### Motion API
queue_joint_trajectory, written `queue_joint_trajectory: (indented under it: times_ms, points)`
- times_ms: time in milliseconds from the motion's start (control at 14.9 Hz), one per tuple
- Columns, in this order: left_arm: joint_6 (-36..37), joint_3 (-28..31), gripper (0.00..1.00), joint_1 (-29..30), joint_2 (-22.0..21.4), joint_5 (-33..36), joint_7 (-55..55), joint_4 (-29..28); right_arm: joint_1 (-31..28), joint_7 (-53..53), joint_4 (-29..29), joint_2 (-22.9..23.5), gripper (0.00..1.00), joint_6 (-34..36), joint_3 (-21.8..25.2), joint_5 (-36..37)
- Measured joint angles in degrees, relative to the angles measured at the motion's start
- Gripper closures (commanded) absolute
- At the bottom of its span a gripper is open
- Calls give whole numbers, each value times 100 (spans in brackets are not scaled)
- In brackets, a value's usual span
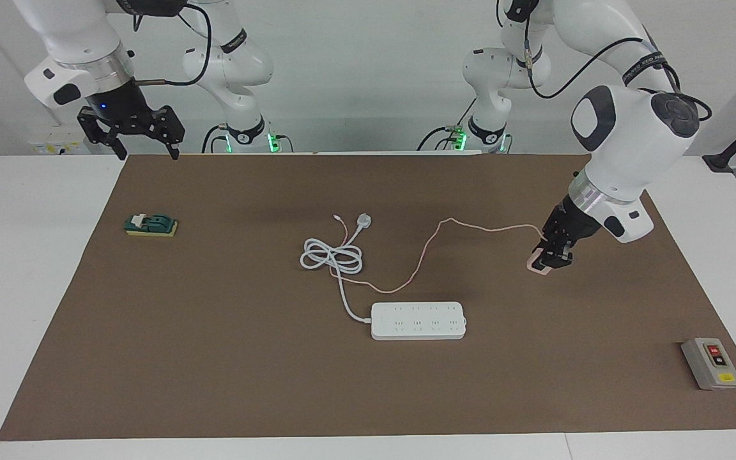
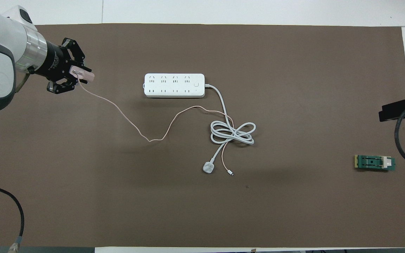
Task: Plug charger into power strip
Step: 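Carry the pink plug with the left gripper to the strip's end socket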
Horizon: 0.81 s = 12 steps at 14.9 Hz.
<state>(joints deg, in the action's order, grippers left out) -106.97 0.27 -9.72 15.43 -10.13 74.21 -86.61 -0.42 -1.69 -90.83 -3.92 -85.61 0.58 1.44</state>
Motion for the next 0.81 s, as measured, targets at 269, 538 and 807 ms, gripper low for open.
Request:
queue_joint_trajectory:
  times_ms: [269,538,807]
  points:
    - [-26,-36,100,-212,-22,441,1119,0,1,0,3,-4,0,0,-13,-7]
    - [-21,-55,100,-498,-22,477,1894,-49,1,0,4,-11,0,12,-27,-8]
    - [-51,-60,100,-709,-17,488,2470,-310,1,0,4,-11,0,13,-30,-8]
